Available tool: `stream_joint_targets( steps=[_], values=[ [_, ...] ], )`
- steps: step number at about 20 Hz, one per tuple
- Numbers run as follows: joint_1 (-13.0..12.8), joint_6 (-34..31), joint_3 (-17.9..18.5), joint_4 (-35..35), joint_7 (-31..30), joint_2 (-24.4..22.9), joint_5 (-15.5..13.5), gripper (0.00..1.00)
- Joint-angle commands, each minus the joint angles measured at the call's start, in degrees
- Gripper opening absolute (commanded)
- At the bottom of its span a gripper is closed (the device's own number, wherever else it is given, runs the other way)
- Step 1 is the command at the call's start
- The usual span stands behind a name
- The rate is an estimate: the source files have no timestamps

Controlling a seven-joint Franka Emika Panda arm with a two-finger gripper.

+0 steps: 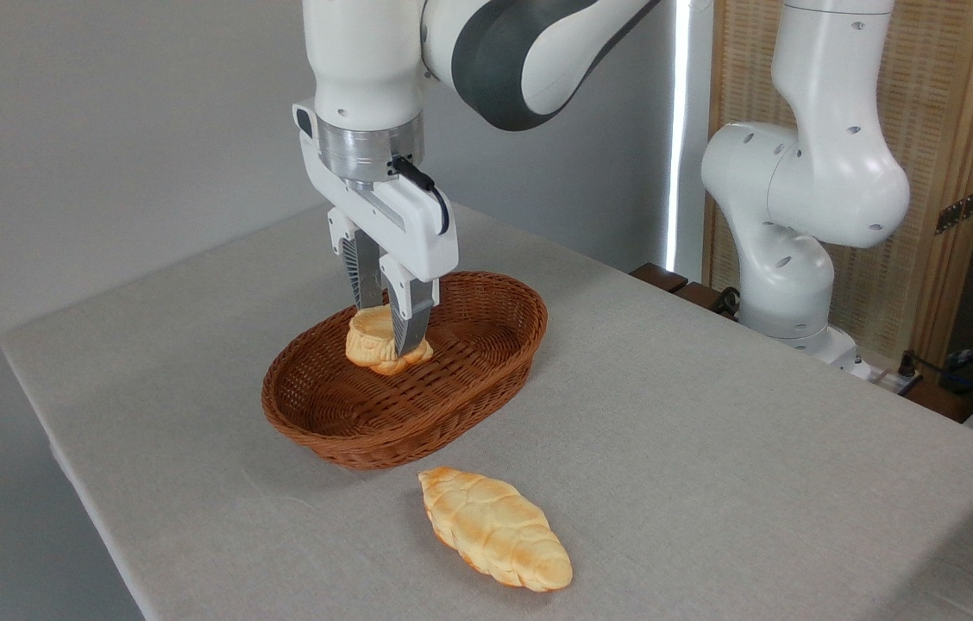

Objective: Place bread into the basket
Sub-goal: 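Lower the roll into the basket, open the gripper and rise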

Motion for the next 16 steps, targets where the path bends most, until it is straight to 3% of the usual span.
stream_joint_targets(
  steps=[1,5,11,16],
  values=[
    [0.2,0.4,-1.6,0.8,-3.0,0.5,2.8,1.0],
    [0.2,0.4,-2.4,1.6,-2.9,1.5,3.1,1.0],
    [0.3,-0.3,-2.5,5.8,-5.4,3.3,5.9,1.0],
    [0.9,-0.3,-1.2,6.7,-5.1,3.2,7.2,1.0]
  ],
)
